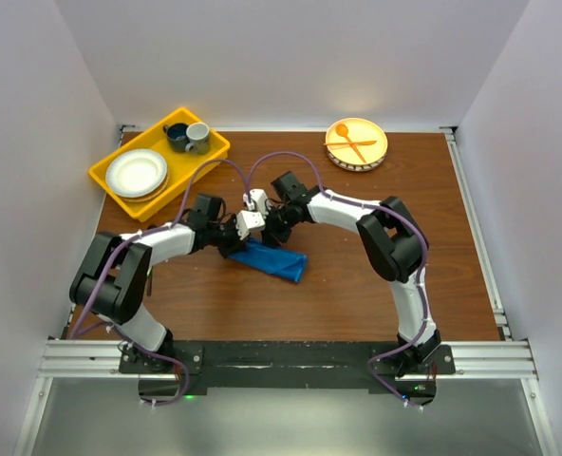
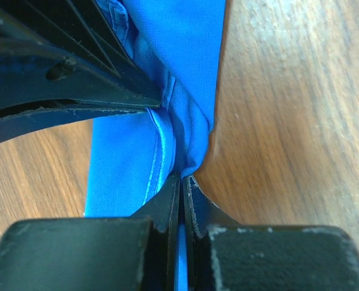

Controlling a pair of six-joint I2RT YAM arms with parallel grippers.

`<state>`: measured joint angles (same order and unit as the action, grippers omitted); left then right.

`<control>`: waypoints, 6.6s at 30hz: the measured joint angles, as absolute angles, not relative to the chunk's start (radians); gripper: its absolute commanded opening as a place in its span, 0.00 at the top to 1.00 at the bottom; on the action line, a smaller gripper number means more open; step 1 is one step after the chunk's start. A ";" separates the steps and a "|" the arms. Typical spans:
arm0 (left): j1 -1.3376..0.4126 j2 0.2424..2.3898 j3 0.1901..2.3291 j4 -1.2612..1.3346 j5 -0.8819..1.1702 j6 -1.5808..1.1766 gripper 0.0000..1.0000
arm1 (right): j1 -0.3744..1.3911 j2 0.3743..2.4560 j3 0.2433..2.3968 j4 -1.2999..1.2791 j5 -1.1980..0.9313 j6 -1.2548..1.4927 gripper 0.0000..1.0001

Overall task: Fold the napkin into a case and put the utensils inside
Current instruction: Stuff the top corner of the smaller-rectangle-folded napkin into the folded napkin.

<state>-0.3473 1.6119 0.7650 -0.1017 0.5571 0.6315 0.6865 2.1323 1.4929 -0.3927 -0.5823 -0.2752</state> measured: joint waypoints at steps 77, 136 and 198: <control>-0.316 1.325 0.638 -0.138 0.448 0.650 0.45 | 0.601 2.092 1.439 -0.485 -0.559 -0.102 0.81; -0.308 0.809 0.413 -0.348 0.618 0.882 0.35 | 0.777 1.963 1.336 -0.619 -0.385 -1.013 0.84; -0.243 0.921 0.523 -0.239 0.502 0.588 0.31 | 0.760 1.969 1.334 -0.613 -0.439 -0.999 0.82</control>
